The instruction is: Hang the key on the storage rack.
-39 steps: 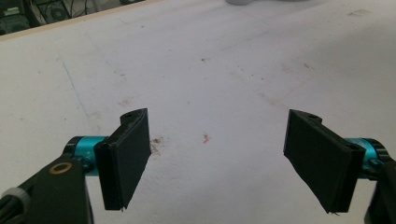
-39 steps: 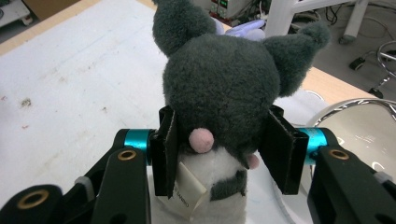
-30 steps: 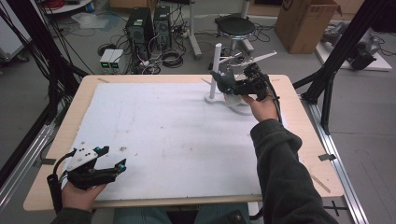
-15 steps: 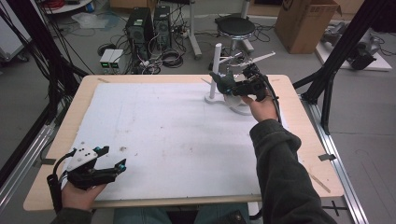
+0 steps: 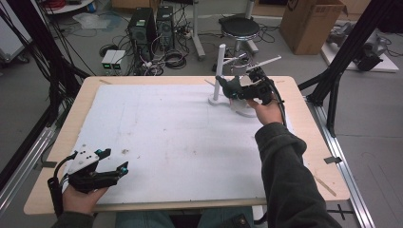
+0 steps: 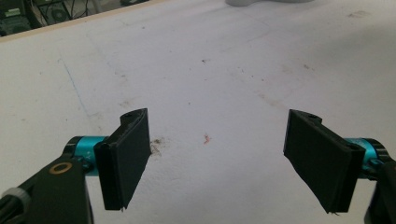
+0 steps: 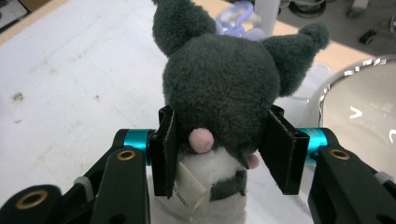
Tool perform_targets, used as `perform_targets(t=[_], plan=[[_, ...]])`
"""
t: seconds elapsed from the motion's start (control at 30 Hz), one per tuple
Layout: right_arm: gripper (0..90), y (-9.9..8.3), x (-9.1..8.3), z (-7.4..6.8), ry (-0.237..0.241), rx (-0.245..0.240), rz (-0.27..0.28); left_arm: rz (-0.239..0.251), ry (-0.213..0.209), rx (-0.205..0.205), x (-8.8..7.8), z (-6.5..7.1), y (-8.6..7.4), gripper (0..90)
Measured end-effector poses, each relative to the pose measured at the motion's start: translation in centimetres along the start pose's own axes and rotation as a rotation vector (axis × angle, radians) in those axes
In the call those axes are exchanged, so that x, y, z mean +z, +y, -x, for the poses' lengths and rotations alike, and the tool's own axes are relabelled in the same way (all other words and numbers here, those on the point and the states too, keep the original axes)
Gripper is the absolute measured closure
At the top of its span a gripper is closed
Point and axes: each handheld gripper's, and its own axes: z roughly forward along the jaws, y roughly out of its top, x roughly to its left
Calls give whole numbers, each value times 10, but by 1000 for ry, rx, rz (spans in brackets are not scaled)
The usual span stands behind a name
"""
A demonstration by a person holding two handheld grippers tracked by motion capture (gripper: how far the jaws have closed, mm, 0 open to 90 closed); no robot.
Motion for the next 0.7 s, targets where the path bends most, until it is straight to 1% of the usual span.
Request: perform_targets(t=[0.07,0.17,0.2,0.33,0.43,0.53,0.57,0.7], plan=[[514,-3,1,0,0,-8,5,-2,-3,-2,0,0,0,232],[514,-5,4,1,-9,-8,-14,-2,-4,0,1,1,0,232],[514,-5,4,2,-9,-11,-12,-1,-4,1,1,1,0,232],[514,-5,3,3,-6,9,4,-2,-2,-1,1,1,0,232],[514,-5,4,6,-16,20,-2,0,-2,-3,1,1,0,232],[514,-5,5,7,-18,21,7,0,-2,-4,0,1,0,232],[514,-5,5,7,-13,33,10,-2,-1,-1,0,0,0,232],[514,-4,8,7,-11,45,20,1,-2,-1,0,0,0,232]])
